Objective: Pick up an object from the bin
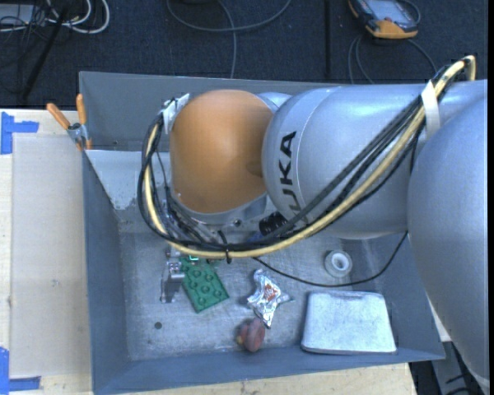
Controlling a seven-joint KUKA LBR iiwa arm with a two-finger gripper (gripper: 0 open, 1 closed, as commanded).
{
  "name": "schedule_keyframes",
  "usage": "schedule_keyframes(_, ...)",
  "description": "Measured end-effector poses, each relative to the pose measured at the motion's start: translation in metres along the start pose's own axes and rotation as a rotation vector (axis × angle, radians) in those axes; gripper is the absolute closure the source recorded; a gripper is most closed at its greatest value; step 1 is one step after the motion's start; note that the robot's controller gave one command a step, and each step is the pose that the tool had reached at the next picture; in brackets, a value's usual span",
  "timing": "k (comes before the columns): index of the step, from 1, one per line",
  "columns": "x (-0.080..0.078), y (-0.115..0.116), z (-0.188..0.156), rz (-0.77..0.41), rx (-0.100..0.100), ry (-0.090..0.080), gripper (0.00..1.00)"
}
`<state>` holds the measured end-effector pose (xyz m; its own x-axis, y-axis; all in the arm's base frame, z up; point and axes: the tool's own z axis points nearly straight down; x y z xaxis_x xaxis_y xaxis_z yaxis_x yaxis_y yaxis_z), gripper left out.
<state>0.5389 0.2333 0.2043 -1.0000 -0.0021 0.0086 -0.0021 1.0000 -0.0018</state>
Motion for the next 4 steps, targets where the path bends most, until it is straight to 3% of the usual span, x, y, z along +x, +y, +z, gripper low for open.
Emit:
schedule_keyframes(1,-0.042,-0.082,0.128,-0.663,-0.007,-0.016,0.00)
schedule_keyframes(2,-0.009,-0.167,0.105,-1.125,0.004,-0.006,0.00)
schedule_keyframes(3,-0.061,-0.176,0.100,-1.029,0.003,-0.013,0.00)
schedule_keyframes(4,-0.019,-0.104,0.130,-1.115,0.007,-0.018,0.00)
